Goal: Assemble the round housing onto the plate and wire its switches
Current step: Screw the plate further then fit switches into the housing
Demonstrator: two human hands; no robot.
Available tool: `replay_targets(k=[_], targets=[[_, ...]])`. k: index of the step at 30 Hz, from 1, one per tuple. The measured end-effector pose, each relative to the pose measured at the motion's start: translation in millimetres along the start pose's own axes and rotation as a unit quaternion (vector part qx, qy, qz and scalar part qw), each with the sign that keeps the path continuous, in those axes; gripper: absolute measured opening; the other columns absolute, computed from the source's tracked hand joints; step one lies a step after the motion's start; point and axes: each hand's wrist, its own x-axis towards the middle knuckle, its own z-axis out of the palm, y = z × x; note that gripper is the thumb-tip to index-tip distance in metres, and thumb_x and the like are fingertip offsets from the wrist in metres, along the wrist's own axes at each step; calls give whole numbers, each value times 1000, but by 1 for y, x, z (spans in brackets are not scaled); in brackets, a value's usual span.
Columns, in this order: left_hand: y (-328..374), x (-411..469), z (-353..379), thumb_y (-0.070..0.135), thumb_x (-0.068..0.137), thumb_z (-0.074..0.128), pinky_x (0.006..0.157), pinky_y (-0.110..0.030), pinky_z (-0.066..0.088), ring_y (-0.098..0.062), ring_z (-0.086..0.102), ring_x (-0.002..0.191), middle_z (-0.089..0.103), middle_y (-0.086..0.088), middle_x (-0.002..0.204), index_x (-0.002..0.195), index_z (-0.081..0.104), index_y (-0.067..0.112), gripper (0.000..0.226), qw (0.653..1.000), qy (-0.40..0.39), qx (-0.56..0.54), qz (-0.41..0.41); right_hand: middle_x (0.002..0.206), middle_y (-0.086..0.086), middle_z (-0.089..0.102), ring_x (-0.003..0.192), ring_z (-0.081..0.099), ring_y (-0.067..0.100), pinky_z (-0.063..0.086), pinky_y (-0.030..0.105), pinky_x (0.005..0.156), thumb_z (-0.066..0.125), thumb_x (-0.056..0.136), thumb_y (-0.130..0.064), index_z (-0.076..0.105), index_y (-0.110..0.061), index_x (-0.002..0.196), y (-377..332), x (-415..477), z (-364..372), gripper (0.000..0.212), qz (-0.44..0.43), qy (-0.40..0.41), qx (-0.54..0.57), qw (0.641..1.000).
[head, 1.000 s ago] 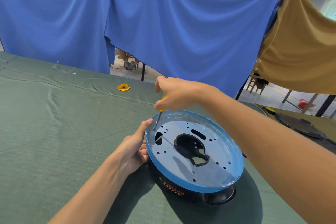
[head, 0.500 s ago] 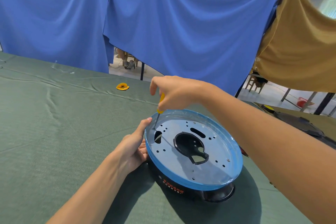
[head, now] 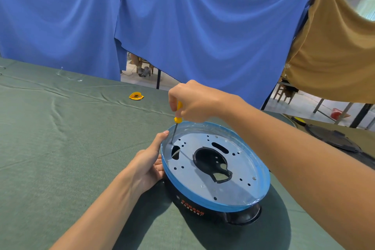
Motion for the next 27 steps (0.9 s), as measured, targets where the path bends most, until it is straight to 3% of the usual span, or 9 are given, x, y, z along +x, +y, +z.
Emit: replay_targets(k=[2,7,10,13,15,18,21,23,27], targets=[[0,-1,1,48,81,74,78,-41,58,-31,72,85,74,-18,105,122,65,1,63,1000,-1,-1,2,88,5,59,81,60,23,36,26,49,57,92,-14,61,-12,93,-1,4,4,5,6,32,1,999],[0,-2,1,48,81,74,71,-39,59,-31,72,82,74,-20,106,122,64,0,64,1000,2,0,-2,58,6,53,44,60,16,39,25,47,50,99,-34,44,-12,66,2,10,10,40,38,44,11,998],[0,-1,1,48,81,74,73,-40,59,-31,73,82,74,-19,104,122,64,0,64,1000,2,-2,0,75,5,59,67,64,20,38,28,49,52,94,-49,52,-14,84,3,8,5,37,52,-10,-9,999],[0,0,1,48,80,74,84,-44,58,-32,72,87,74,-19,104,122,64,1,64,1000,2,2,0,90,7,62,75,61,21,37,27,49,58,92,-34,57,-11,99,5,8,1,24,34,-36,-25,998],[-1,0,0,48,80,75,93,-47,55,-33,71,91,74,-20,106,122,65,1,64,1000,2,3,1,77,6,53,62,50,20,31,27,47,56,96,-30,56,-10,83,3,7,4,24,28,-4,-30,999],[-1,1,1,48,80,75,94,-47,53,-31,70,88,74,-20,107,121,66,1,63,1000,3,4,5,68,3,37,56,36,18,26,30,49,47,101,-38,34,-15,65,3,7,11,44,71,30,-6,997],[-1,2,0,48,80,75,78,-42,60,-29,72,82,75,-19,103,119,66,1,62,1000,3,0,5,80,2,48,69,49,18,33,30,52,50,96,-48,45,-12,85,2,7,6,38,86,-20,-12,996],[-1,1,0,48,80,75,70,-38,60,-30,73,81,75,-18,103,119,66,1,62,1000,1,-3,2,96,3,58,85,59,23,41,29,57,58,93,-38,52,-9,106,1,5,0,32,63,-54,-23,996],[-1,2,1,48,79,75,89,-45,57,-32,71,94,74,-18,108,121,66,2,63,1000,2,-4,4,84,5,58,78,59,26,35,25,47,58,89,-8,64,-12,90,1,4,3,7,22,5,-16,1000]])
